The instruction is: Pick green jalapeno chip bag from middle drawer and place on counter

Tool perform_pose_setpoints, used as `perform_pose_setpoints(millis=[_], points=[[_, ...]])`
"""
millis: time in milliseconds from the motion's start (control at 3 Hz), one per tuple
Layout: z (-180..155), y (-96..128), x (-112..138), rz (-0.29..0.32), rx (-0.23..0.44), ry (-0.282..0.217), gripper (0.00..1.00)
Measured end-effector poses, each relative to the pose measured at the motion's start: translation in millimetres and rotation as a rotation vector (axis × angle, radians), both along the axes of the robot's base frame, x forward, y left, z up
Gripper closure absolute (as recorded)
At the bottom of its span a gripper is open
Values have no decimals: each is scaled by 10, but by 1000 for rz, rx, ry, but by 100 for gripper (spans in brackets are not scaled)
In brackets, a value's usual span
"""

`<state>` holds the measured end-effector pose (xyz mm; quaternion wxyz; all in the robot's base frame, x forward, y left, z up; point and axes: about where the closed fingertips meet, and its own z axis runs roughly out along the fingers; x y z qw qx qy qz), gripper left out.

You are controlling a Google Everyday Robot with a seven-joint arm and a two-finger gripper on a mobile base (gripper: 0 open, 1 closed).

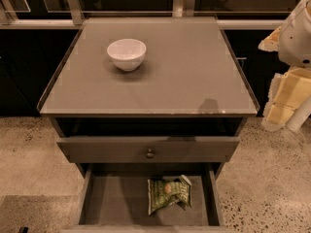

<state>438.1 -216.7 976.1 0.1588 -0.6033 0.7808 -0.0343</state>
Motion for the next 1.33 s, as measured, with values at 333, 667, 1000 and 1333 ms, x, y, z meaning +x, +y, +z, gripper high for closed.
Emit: perform_pose_setpoints(millis=[333, 667, 1000, 1333], points=[[1, 1, 0, 0, 0, 0, 0], [55, 82, -10, 11, -12, -31, 0], [-296, 48, -152, 30, 54, -31, 0], [-1127, 21, -510, 9, 252, -28, 0]])
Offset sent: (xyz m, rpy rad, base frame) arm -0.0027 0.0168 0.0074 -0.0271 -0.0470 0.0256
